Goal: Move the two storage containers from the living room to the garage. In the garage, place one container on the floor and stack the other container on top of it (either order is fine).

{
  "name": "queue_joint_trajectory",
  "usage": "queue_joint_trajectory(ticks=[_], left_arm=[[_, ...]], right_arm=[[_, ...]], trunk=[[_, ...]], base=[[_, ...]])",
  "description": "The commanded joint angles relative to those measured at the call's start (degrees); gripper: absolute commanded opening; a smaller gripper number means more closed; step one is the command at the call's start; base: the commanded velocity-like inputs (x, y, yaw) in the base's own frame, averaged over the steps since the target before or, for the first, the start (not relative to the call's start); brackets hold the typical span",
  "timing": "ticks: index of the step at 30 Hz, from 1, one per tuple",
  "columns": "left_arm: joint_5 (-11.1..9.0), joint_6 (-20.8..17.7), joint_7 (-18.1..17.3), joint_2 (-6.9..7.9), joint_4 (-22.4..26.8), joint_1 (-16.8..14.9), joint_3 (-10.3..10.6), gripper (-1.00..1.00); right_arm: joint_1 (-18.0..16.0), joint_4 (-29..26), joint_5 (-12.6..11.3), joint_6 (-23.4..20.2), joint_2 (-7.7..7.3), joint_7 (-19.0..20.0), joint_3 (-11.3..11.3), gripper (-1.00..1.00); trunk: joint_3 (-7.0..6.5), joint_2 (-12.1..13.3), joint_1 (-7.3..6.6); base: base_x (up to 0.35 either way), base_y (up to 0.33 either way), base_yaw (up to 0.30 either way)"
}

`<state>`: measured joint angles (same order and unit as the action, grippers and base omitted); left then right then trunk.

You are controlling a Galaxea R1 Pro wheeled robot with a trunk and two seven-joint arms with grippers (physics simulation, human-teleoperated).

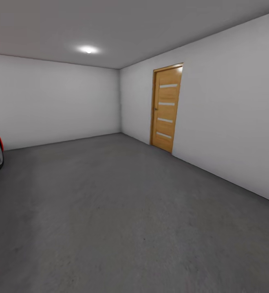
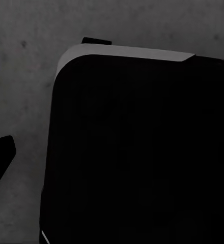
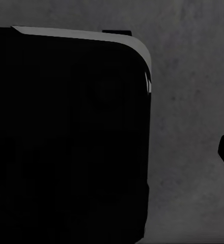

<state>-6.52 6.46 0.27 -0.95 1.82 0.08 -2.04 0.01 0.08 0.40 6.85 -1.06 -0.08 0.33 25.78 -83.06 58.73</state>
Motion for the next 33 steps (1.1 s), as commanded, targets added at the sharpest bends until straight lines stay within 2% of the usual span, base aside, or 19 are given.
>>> queue_joint_trajectory(ticks=[1, 10, 21, 25, 33], left_arm=[[-0.4, 0.1, 0.1, -0.02, 0.0, 0.0, -0.2, 1.0], [-0.5, 0.1, 0.2, -0.02, 0.0, 0.0, -0.2, 1.0], [-2.1, 0.1, 0.2, -0.02, 0.1, 0.0, -0.2, 1.0], [-2.1, 0.1, 0.1, -0.02, 0.1, 0.0, -0.1, 1.0], [-2.1, -0.2, 0.0, -0.01, 0.0, 0.0, 0.1, 1.0]], right_arm=[[0.0, 0.0, 0.0, 0.2, 0.0, 0.0, 0.0, 1.0], [0.0, 0.0, 0.0, 0.2, 0.02, 0.0, 0.0, 1.0], [0.0, 0.0, 0.0, 0.2, 0.08, 0.0, 0.0, 1.0], [0.0, 0.0, -0.1, 0.1, 0.03, 0.0, 0.0, 1.0], [0.0, 0.0, -0.1, 0.0, -0.03, -0.1, 0.0, 1.0]], trunk=[[0.04, 0.0, 0.0], [0.04, 0.0, 0.0], [0.04, 0.0, 0.0], [0.04, 0.0, 0.0], [0.04, 0.0, 0.0]], base=[[0.0, 0.0, -0.249], [0.0, 0.0, -0.249], [0.0, 0.0, -0.248], [0.046, 0.0, -0.094], [0.291, 0.0, -0.007]])
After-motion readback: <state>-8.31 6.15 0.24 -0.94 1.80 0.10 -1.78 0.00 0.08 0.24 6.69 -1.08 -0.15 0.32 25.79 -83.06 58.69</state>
